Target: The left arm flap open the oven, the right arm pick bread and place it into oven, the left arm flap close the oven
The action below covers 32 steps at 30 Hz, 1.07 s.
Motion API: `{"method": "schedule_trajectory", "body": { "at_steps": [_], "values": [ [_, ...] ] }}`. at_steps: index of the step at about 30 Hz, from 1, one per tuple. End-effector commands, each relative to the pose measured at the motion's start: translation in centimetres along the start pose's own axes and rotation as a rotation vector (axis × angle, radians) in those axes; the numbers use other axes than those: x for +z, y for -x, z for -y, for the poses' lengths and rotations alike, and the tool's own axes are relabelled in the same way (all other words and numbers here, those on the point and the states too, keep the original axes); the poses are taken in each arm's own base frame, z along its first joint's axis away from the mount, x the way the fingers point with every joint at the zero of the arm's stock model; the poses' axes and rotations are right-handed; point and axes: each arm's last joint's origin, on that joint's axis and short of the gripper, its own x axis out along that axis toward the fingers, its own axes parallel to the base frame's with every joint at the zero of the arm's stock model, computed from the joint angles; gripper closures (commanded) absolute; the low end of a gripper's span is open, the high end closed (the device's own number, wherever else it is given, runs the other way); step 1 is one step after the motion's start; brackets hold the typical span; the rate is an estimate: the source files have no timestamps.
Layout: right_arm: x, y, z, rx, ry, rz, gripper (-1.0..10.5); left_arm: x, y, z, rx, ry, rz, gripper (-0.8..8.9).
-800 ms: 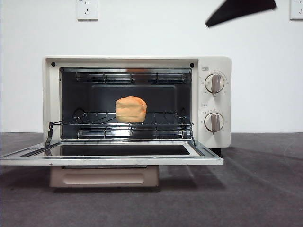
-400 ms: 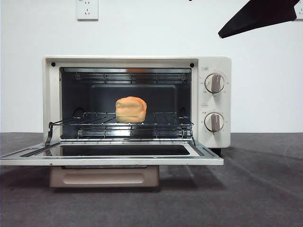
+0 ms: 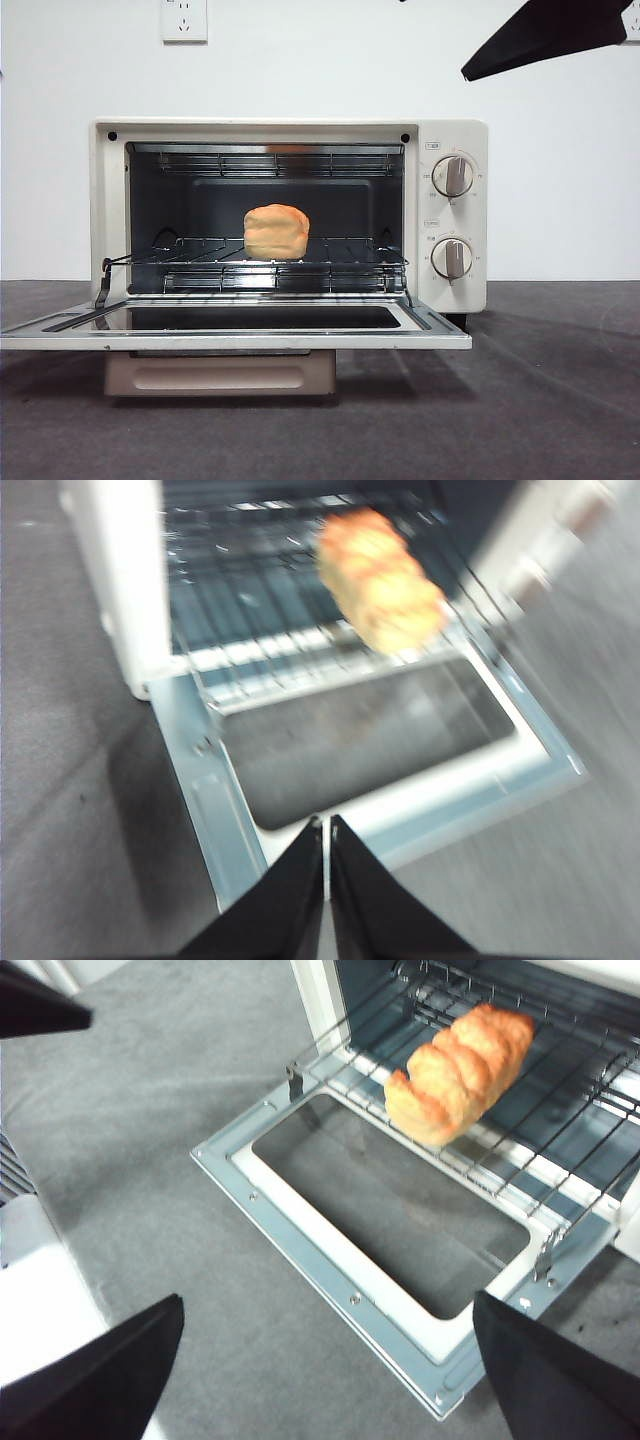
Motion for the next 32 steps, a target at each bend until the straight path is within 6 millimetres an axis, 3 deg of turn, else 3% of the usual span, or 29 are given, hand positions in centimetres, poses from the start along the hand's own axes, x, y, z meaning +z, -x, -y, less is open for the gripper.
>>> {"method": "schedule_trajectory", "body": {
  "at_steps": [1, 17, 32],
  "values": [
    [0.1, -0.1, -0.2, 0.011, 0.002, -0.001, 4.9, -0.3, -1.6, -0.7, 0.012, 0.086, 0.010, 8.00],
    [0.1, -0.1, -0.2, 0.011, 0.005, -0.007, 4.9, -2.2, -8.7, -7.6, 0.016, 0.298, -0.169, 8.00],
    [0.1, -0.1, -0.2, 0.011, 0.006, -0.007, 4.9, -4.4, -13.6, -9.8, -0.040, 0.341, -0.320, 7.99]
  ]
}}
